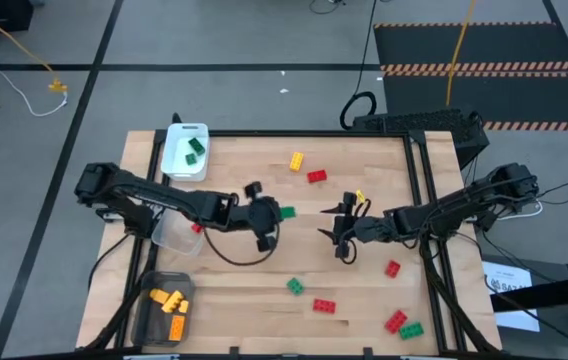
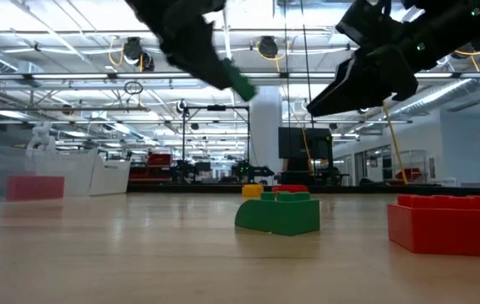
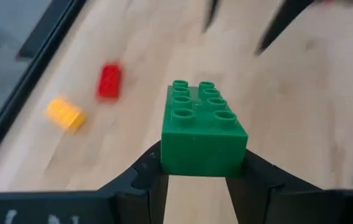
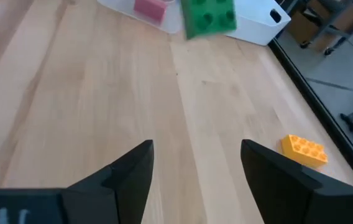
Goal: Sort & place blocks by color
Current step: Put the top green game piece into the white bin
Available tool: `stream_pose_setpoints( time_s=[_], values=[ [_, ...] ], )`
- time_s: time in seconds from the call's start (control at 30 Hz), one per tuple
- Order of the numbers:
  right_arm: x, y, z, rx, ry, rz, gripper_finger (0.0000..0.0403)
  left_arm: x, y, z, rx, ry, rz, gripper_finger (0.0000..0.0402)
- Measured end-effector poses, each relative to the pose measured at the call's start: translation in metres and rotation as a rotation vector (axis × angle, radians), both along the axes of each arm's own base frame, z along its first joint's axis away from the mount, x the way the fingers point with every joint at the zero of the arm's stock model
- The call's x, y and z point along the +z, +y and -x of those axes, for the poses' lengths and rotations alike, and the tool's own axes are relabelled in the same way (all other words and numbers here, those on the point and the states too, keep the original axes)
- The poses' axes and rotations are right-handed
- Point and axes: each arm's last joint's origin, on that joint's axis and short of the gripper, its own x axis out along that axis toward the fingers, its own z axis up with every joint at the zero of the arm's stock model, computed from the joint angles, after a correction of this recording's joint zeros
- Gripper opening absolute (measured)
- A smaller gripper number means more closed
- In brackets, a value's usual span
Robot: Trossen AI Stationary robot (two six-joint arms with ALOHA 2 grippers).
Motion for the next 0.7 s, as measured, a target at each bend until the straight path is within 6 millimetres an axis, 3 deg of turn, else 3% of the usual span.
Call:
stream_pose_setpoints(
  time_s=[0.23,0.43,0.7],
  values=[
    [0.001,0.000,0.000,0.000,-0.010,-0.005,0.0235,0.017,-0.001,0.040,0.205,0.070,0.066,0.0130],
    [0.001,0.001,-0.001,-0.006,-0.023,-0.026,0.0235,0.020,0.004,0.076,0.394,0.210,0.123,0.0130],
    [0.002,0.001,-0.001,-0.011,-0.034,-0.039,0.0235,0.018,0.009,0.099,0.550,0.359,0.124,0.0130]
  ],
)
